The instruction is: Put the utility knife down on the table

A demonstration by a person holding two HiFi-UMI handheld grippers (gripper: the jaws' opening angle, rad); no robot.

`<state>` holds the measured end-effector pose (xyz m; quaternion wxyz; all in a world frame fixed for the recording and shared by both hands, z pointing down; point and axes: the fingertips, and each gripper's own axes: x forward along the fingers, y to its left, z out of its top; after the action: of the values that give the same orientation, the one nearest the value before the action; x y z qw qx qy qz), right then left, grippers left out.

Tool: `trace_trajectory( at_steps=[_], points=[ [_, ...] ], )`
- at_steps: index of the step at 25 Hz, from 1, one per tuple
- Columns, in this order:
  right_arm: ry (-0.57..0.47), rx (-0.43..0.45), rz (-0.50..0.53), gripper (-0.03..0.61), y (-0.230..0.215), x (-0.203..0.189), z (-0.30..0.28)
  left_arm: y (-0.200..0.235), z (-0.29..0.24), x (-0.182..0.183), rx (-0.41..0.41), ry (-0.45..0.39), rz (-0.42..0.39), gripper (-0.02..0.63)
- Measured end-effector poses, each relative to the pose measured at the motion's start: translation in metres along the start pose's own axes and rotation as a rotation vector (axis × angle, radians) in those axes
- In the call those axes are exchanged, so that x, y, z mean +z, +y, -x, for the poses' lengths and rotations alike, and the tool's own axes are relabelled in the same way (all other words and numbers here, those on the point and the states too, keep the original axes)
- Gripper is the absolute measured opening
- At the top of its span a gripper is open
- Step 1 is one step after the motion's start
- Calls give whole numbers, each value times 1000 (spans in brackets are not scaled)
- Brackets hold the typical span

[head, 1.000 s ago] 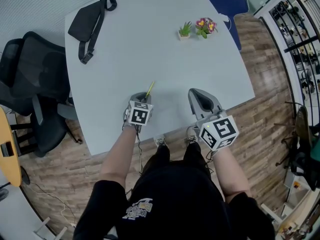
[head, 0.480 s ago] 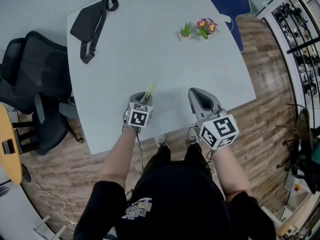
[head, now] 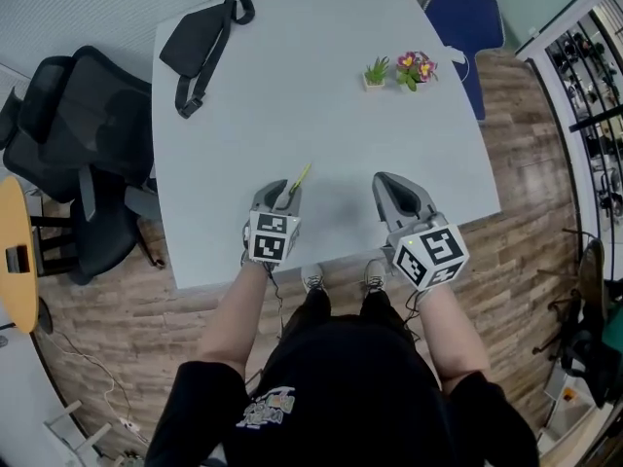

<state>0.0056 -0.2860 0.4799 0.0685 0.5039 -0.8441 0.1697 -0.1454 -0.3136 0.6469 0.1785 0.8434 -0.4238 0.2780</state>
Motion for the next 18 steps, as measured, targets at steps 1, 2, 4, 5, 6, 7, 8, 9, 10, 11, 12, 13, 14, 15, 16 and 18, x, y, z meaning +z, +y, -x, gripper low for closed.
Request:
trace_trajectory(
  at_steps=[1,2,4,5,6,7,8,9,10,11,12,13,14,15,16,18],
  points=[
    [-3,9,4,5,-1,2,0,-1,7,8,10,-28,11,104],
    [-5,18,7,5,-1,4,0,-2,14,16,22,-57,25,104],
    [-11,40,16,4,-1,9,1,-3,31,34,47,-121,52,104],
    [-14,52,21,5,-1,12,2,-3,40,44,59,-153,63,104],
    [-19,64,26,5,0,15,3,-5,49,53,71,-183,69,104],
    [-23,77,31,4,0,19,4,-6,59,62,83,-211,73,103],
    [-29,90,36,4,0,22,5,-8,68,71,96,-239,76,103],
    [-34,104,39,5,0,25,6,-10,77,80,108,-265,79,101],
    [-40,118,43,4,0,27,7,-12,86,88,121,-291,81,101],
    [-45,131,45,4,0,30,8,-15,96,96,135,-317,81,101],
    [-52,145,47,5,0,33,9,-18,105,104,149,-342,80,98],
    [-58,158,47,4,0,35,10,-22,114,112,164,-365,77,96],
    [-65,171,48,3,-1,38,13,-26,123,119,179,-386,74,92],
    [-72,184,49,4,-1,41,15,-32,133,126,191,-406,71,86],
    [-78,197,51,3,-1,43,19,-39,142,132,202,-425,69,77],
    [-89,225,62,3,-1,49,27,-54,159,142,224,-460,66,57]
  ],
)
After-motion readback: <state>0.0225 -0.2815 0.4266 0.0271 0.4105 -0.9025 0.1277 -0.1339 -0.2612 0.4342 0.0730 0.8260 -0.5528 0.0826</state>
